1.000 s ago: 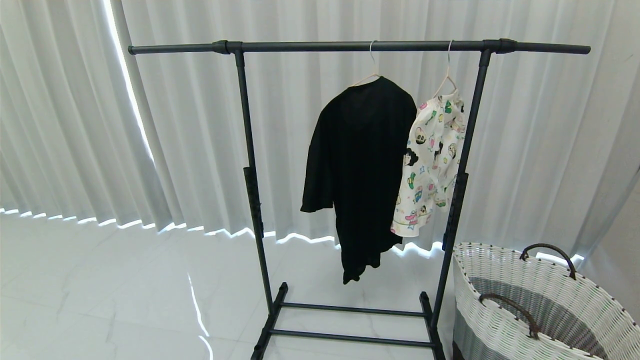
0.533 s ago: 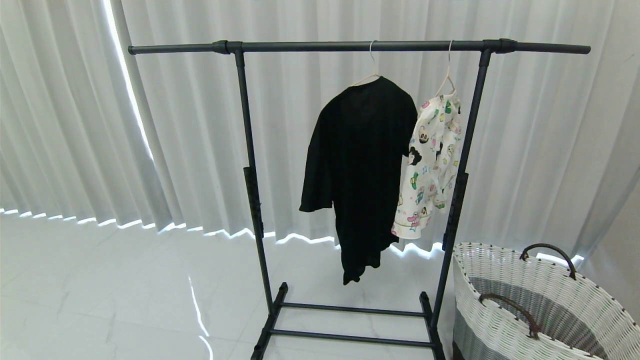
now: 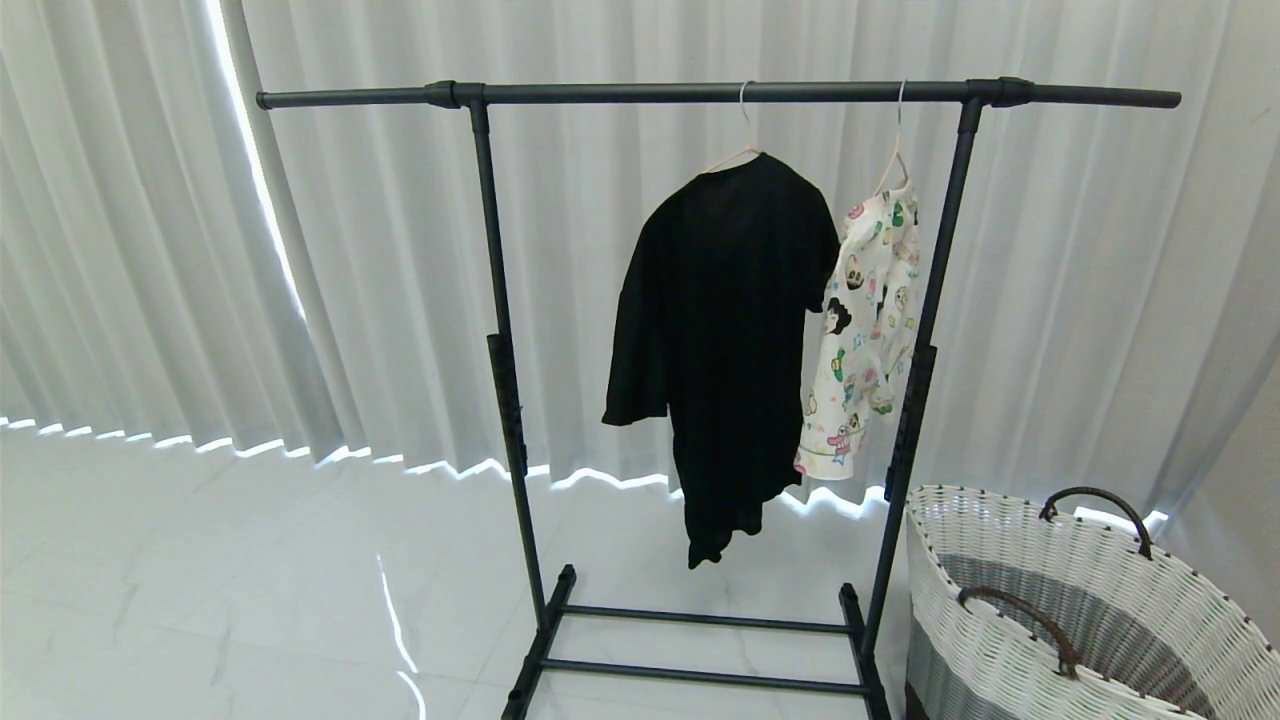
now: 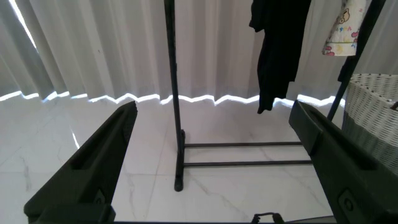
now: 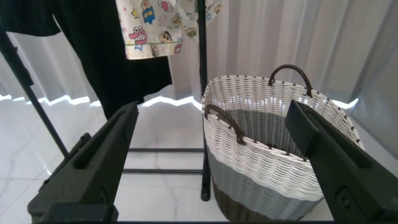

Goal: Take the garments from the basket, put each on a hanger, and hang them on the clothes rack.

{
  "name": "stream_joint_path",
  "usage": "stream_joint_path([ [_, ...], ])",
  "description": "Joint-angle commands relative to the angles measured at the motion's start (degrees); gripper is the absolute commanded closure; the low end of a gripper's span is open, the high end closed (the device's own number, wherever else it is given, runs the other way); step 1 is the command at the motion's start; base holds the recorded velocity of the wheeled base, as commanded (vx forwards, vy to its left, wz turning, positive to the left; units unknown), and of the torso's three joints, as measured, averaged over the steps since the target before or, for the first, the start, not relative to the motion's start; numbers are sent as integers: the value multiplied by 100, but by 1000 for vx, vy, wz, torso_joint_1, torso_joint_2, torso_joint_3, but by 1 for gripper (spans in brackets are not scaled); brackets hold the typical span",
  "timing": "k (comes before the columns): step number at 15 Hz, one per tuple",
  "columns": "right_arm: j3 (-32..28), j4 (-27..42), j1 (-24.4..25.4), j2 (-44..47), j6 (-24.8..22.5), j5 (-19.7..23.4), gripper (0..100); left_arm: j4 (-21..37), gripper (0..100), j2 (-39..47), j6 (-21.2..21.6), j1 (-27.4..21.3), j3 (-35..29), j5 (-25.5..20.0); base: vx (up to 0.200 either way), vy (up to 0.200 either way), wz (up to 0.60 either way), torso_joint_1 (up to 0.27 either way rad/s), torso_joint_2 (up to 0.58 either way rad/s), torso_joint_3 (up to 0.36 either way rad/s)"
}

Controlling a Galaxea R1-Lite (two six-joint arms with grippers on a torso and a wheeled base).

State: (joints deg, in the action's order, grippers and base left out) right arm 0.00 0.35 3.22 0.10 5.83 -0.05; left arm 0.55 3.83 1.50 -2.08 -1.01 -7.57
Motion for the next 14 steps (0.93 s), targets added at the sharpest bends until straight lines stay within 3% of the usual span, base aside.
stream_joint_path([
  [1, 0, 0, 3, -10, -3, 5, 0, -20, 0, -339, -1, 235, 22, 1, 0, 0, 0, 0, 0, 0],
  [14, 0, 0, 3, -10, 6, -4, 0, -231, 0, -383, -1, 261, 101, 115, 0, 0, 0, 0, 0, 0],
])
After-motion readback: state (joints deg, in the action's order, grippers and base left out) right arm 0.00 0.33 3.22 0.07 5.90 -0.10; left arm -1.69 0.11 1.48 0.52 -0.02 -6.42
